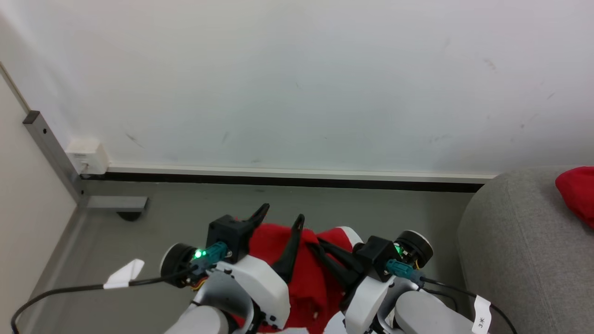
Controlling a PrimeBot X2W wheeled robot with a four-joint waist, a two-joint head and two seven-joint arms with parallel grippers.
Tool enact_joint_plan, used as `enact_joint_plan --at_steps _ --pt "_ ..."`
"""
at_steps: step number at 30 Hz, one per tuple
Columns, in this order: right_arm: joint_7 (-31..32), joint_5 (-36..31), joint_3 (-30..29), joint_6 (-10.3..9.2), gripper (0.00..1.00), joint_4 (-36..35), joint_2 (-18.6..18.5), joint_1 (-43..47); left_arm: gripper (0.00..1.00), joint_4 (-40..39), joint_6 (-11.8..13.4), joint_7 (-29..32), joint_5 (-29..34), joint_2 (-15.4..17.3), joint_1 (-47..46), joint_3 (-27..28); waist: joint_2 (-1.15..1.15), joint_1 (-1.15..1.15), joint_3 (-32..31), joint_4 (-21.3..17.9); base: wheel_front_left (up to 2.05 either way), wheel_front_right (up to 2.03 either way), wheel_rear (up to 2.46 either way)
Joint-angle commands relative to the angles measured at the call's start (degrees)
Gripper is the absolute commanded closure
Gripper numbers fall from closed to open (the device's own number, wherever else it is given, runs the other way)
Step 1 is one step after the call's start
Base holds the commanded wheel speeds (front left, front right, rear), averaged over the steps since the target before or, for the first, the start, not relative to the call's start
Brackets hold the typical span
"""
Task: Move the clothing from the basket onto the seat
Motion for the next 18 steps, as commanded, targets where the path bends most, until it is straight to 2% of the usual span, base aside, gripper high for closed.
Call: enact_joint_plan --at_steps 1,11,18 --pt "-0.26 0.19 -0.07 -0.15 1.00 0.19 -0.07 -0.47 0.00 0.32 0.09 -0.38 0.04 0.00 0.60 0.20 0.00 0.00 -0.02 -0.19 0.00 0.00 0.00" --pt "-0.26 -0.60 -1.99 -0.15 1.00 -0.84 -0.08 -0.97 0.00 0.48 0.39 -0.76 -0.21 0.22 0.79 0.01 0.00 0.00 0.45 -2.35 0.00 0.00 0.00" --pt "-0.26 -2.58 -4.58 -0.15 1.00 -0.86 -0.09 -2.21 0.00 0.12 1.05 -1.38 -0.99 1.01 1.72 0.74 0.00 0.00 1.19 -7.53 0.00 0.00 0.00"
